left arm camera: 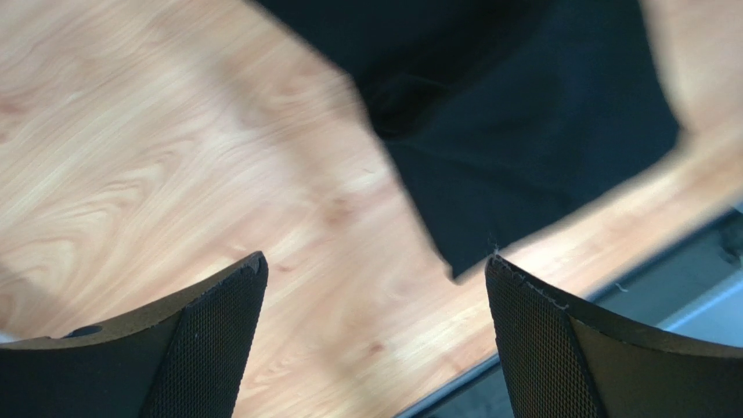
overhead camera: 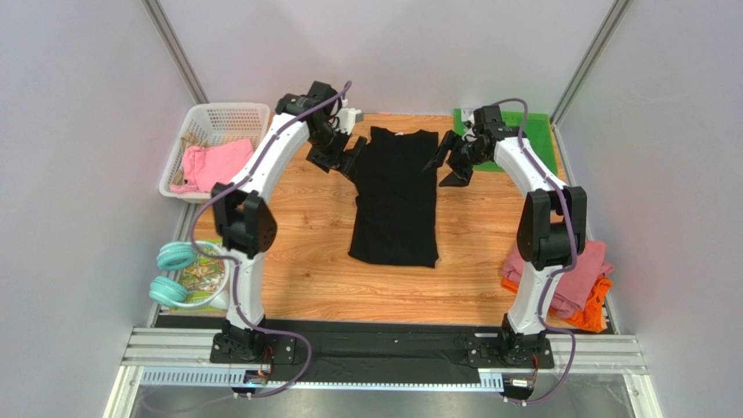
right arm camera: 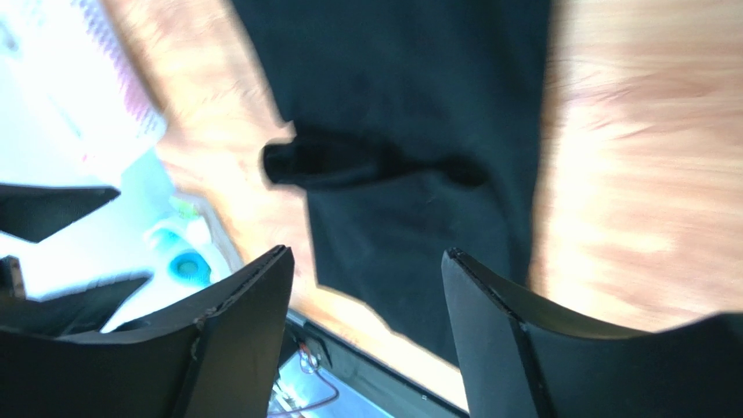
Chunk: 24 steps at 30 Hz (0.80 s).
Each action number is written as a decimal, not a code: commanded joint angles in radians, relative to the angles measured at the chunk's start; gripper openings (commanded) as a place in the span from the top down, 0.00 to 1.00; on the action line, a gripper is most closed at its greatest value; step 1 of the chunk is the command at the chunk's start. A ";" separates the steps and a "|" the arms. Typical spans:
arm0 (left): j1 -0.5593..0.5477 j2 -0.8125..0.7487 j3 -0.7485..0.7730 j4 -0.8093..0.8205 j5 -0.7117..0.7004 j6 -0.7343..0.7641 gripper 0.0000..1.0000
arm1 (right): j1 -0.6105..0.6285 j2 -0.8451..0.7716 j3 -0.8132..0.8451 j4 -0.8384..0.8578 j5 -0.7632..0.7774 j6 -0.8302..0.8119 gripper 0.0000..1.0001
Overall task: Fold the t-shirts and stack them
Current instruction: Fold the folded rectangular tshirt in 1/3 of the way
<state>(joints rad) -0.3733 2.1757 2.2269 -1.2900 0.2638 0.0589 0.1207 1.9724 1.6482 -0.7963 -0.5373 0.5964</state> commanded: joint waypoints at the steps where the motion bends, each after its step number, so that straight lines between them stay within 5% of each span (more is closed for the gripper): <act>1: -0.059 -0.256 -0.224 0.012 0.317 0.077 0.00 | 0.097 -0.109 -0.028 -0.023 -0.107 -0.052 0.34; 6: -0.151 -0.549 -0.696 0.379 0.426 0.141 0.00 | 0.194 0.002 -0.038 0.018 -0.191 -0.029 0.38; 9: -0.168 -0.559 -0.765 0.475 0.468 0.095 0.00 | 0.227 0.107 0.008 0.031 -0.257 -0.015 0.42; 16: -0.182 -0.384 -0.805 0.578 0.483 0.078 0.00 | 0.263 0.269 0.082 0.026 -0.283 -0.001 0.69; 24: -0.184 -0.093 -0.647 0.411 0.414 0.111 0.03 | 0.232 0.378 0.159 -0.009 -0.242 -0.033 0.71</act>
<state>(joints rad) -0.5552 2.0151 1.5093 -0.8082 0.6971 0.1375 0.3752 2.3024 1.7184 -0.8051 -0.7723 0.5804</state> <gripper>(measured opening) 0.982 0.293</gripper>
